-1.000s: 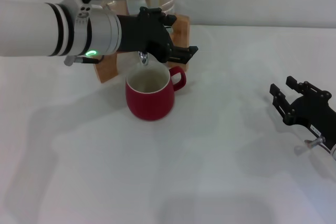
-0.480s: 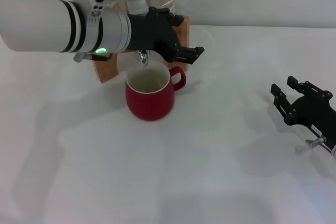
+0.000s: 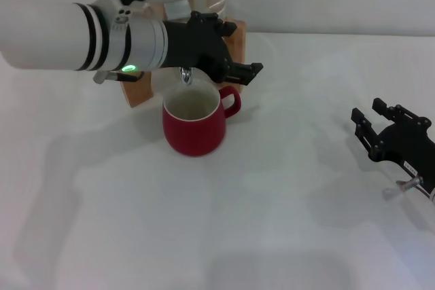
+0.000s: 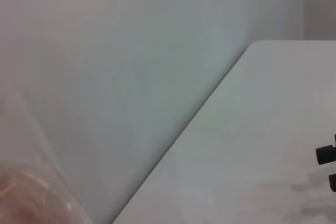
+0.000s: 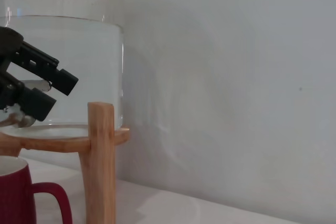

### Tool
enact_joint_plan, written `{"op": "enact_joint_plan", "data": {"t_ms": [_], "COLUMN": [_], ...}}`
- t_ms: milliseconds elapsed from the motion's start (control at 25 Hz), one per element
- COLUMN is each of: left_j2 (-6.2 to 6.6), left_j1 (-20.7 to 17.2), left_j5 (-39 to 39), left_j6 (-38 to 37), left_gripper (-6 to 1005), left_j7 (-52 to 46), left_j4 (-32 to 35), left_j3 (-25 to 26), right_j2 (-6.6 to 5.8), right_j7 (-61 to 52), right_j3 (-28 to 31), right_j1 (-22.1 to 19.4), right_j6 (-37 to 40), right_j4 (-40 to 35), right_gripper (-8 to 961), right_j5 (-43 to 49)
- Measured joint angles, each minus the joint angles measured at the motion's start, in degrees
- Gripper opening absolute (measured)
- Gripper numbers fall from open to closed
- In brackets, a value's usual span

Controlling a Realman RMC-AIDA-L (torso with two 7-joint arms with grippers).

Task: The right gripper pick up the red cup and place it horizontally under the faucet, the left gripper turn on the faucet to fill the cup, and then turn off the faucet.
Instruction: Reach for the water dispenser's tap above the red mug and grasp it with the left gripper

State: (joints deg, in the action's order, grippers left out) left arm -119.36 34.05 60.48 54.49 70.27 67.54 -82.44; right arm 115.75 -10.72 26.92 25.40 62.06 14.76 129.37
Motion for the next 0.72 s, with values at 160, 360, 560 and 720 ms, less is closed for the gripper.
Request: {"op": "enact_joint_plan", "data": {"t_ms": [160,360,560,720], "left_j2": [0.00,-0.05,-0.09,-0.09], "left_j1": [-0.3,-0.4,-0.5,-1.4], "left_j5": [0.0,0.0,0.0,-0.1], "left_j6": [0.0,0.3,0.3,0.8], "left_gripper": [876,876,876,875], "left_j7": [0.0,-0.1,-0.5,-1.1], "left_j4": [0.0,0.1,0.4,1.9], "left_j3": [0.0,-0.1,-0.5,-0.9], "right_j2": [0.00,0.00,0.00,0.00], "right_j7": [0.0,0.0,0.0,0.0], "right_j3": [0.0,0.0,0.0,0.0], "right_j1": [0.0,0.0,0.0,-0.1], "right_j6": [0.0,0.0,0.0,0.0], "right_j4": [0.0,0.1,0.0,-0.1], "right_gripper": [394,394,394,394], "right_j5": [0.0,0.0,0.0,0.0]}}
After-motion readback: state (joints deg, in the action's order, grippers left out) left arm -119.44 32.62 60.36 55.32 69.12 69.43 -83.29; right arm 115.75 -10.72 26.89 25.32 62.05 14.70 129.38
